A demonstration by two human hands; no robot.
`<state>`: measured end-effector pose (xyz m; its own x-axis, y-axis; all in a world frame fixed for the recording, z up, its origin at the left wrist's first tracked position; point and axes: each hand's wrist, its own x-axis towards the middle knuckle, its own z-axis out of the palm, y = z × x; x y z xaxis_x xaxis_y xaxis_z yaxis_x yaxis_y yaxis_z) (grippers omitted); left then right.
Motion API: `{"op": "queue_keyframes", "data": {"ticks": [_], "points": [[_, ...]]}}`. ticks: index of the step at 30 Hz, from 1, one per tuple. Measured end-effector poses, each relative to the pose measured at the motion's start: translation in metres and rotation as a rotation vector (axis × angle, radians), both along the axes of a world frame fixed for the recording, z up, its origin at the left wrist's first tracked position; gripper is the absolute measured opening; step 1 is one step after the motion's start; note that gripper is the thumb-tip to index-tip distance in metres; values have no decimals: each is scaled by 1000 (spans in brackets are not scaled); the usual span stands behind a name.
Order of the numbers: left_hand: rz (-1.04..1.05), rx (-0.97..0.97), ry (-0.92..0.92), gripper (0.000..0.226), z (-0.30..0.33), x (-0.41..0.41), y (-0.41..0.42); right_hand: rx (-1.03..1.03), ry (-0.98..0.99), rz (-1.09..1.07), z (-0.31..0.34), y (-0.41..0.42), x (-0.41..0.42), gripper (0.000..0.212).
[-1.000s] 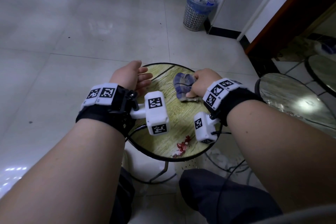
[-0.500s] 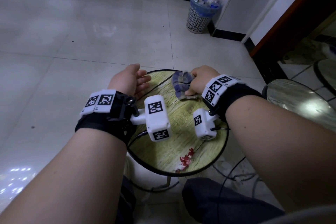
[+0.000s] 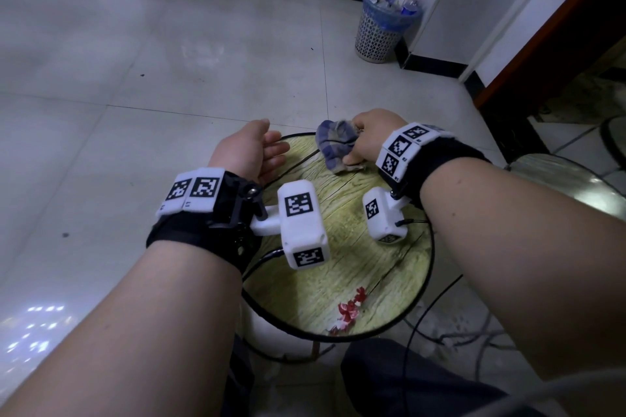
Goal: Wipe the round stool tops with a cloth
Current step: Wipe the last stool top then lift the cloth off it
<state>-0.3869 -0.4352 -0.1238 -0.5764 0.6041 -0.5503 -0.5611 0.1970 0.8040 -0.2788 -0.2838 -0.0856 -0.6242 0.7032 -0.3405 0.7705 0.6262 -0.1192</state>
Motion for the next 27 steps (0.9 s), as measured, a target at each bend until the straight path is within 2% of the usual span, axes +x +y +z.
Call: {"op": "queue_keyframes", "data": {"ticks": [9,27], "points": [[-18,-8,-4,30,1,5,4,38,-33,16,5,7,10,22],[-75,-18,12,29,5,20,11,1,-31,-105,3,-11,53,25]]}}
